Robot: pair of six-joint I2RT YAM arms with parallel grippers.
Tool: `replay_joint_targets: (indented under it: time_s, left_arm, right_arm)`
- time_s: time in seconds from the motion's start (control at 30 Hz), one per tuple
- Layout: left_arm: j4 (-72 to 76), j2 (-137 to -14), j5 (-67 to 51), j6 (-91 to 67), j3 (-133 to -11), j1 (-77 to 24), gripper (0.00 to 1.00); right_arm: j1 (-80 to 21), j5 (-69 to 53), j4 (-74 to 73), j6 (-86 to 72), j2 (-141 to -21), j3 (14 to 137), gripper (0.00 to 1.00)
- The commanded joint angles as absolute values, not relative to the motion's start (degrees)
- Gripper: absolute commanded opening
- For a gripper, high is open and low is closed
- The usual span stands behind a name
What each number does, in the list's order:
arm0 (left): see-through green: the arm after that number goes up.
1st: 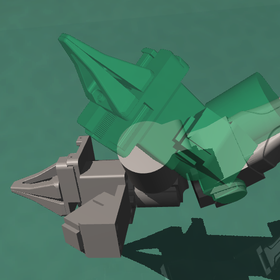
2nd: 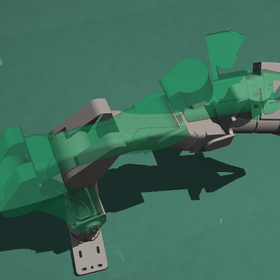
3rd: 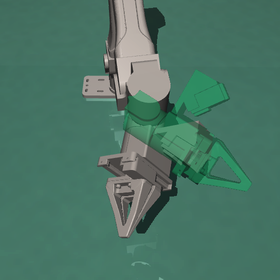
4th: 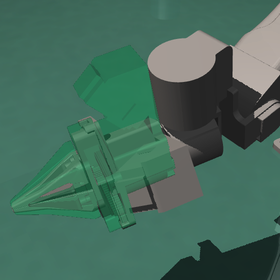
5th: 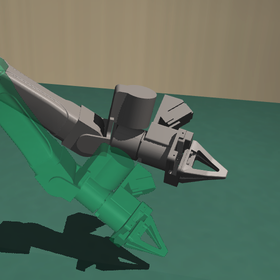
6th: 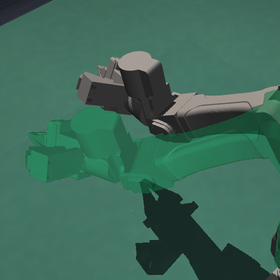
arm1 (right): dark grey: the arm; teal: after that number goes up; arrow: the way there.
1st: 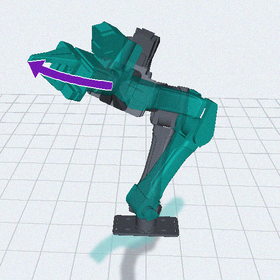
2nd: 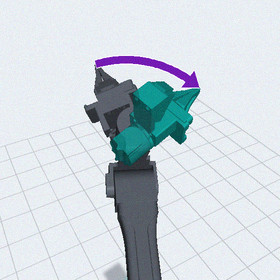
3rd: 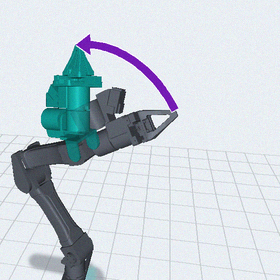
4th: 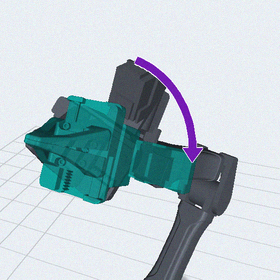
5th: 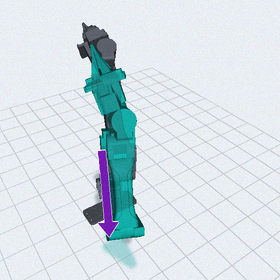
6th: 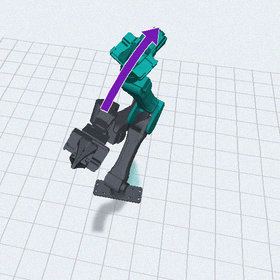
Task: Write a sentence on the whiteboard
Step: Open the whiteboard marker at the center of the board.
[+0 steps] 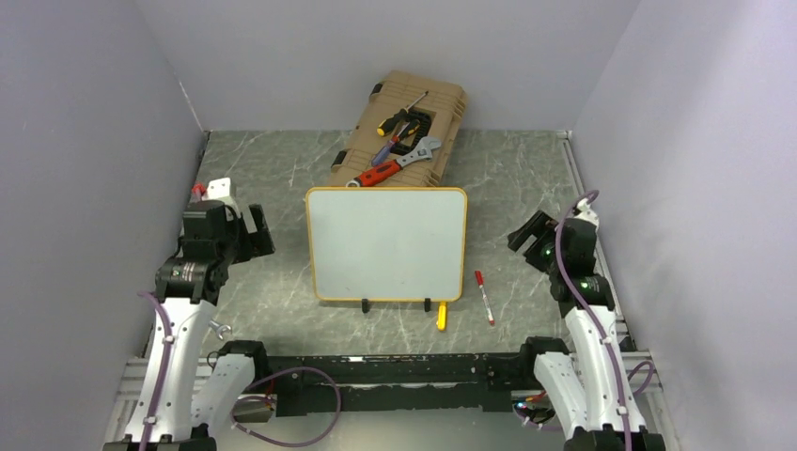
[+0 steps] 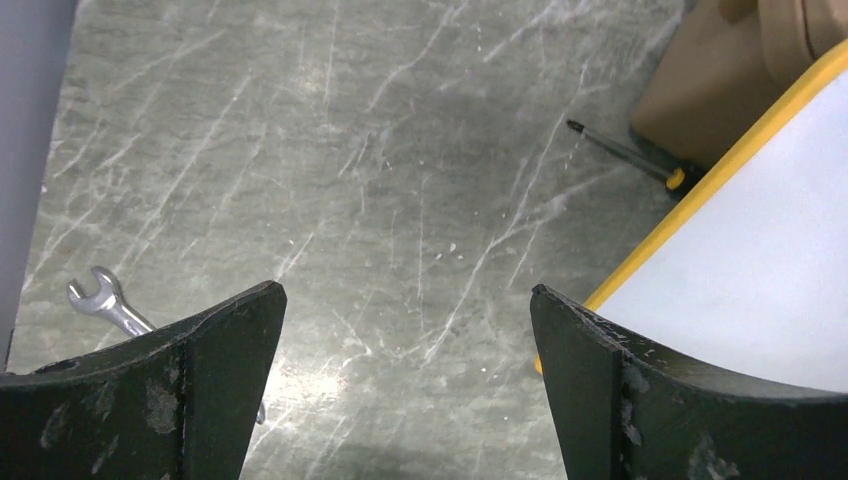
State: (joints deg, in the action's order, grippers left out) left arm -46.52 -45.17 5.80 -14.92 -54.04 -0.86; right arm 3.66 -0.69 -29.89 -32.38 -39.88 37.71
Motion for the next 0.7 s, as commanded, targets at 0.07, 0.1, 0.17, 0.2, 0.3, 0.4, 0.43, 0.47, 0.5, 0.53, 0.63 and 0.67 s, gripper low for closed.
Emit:
replay_joint_targets:
  time_s: [0.07,0.1,0.17,0.2,0.3,0.4,0.43,0.47,0.5,0.53,0.63,0.67]
  left_arm:
    - [-42.39,-42.17,0.64,-11.56,-50.91,-0.97,1.00]
    - [-42.55,-42.04,-0.12,-11.39,-51.01,-0.92,1.00]
    - [-42.80,-42.01,-1.04,-11.25,-51.11,-0.96,0.99]
    - [-42.62,-41.95,-1.50,-11.21,-51.01,-0.91,0.99]
    - [-42.05,-41.68,-2.72,-11.74,-50.18,-0.97,0.99]
    - [-42.13,-41.50,-2.10,-11.86,-50.09,-0.92,0.99]
    - [-42.10,-41.41,-1.49,-11.93,-50.03,-0.90,1.00]
    - [-42.02,-41.33,-1.46,-11.95,-49.89,-0.94,0.99]
    - [-41.94,-41.27,-1.60,-11.95,-49.78,-0.92,0.99]
    - [-41.85,-41.29,-1.78,-11.87,-49.68,-0.96,1.00]
    - [-41.76,-41.21,-2.55,-11.70,-49.66,-0.91,0.99]
    - [-41.77,-41.14,-2.83,-11.63,-49.66,-0.92,0.99]
  right_arm:
    - [1.01,-5.86,-34.87,-36.20,-45.92,31.17,0.77]
    - [0.44,-5.29,-35.29,-36.28,-47.03,30.75,0.75]
    - [-4.05,-3.48,-35.88,-37.03,-49.25,31.26,0.72]
    - [-6.73,-1.71,-36.58,-38.03,-50.08,31.58,0.71]
    - [-10.33,1.05,-36.76,-39.90,-51.48,30.84,0.69]
    - [-11.92,0.47,-35.63,-41.27,-52.14,28.90,0.66]
    - [-12.32,0.44,-35.34,-41.56,-52.39,28.31,0.65]
    - [-12.79,0.63,-35.01,-41.76,-52.66,27.64,0.64]
    - [-13.27,0.77,-34.71,-41.83,-52.98,27.34,0.63]
    - [-13.80,0.79,-34.39,-41.85,-53.46,27.07,0.61]
    - [-15.52,0.73,-33.38,-42.23,-55.49,26.88,0.58]
    - [-15.96,0.86,-33.18,-42.31,-56.75,26.96,0.56]
